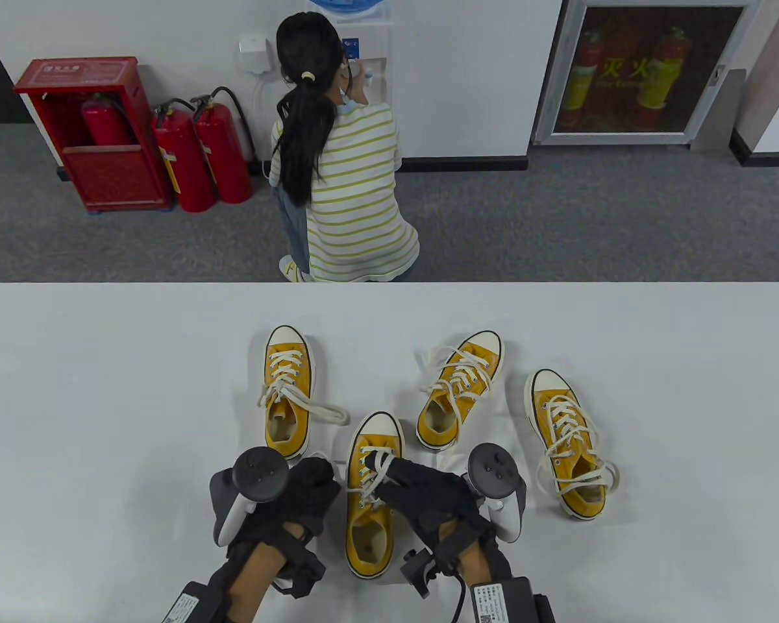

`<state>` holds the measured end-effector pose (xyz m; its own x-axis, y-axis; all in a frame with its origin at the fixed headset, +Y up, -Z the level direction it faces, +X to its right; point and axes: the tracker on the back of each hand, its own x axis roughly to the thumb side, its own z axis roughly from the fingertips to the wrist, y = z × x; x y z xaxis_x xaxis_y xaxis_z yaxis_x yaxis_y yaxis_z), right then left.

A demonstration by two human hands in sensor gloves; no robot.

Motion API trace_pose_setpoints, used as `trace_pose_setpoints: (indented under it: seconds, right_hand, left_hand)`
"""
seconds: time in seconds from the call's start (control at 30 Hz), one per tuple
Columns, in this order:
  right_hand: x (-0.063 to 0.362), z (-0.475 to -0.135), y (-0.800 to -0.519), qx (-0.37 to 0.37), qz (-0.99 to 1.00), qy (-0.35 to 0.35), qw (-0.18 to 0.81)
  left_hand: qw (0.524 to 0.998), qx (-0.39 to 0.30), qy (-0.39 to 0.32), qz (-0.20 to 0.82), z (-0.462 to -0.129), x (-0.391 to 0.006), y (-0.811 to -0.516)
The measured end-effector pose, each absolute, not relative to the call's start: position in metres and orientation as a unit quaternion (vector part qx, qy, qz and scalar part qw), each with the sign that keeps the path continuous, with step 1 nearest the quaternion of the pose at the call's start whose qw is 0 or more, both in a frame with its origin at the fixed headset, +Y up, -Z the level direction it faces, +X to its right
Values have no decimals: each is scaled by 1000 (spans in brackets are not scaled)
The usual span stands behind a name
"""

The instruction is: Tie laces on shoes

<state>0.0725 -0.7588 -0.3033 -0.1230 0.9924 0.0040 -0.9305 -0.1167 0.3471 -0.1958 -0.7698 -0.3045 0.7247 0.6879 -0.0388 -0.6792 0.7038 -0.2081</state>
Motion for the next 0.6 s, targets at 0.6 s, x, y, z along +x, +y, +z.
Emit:
trace_pose_setpoints:
  seconds: [0.6]
  right_hand:
    - [61,-296,-756,139,781,130,595]
  left_hand:
    - [865,-40,-65,497,-293,-190,-753]
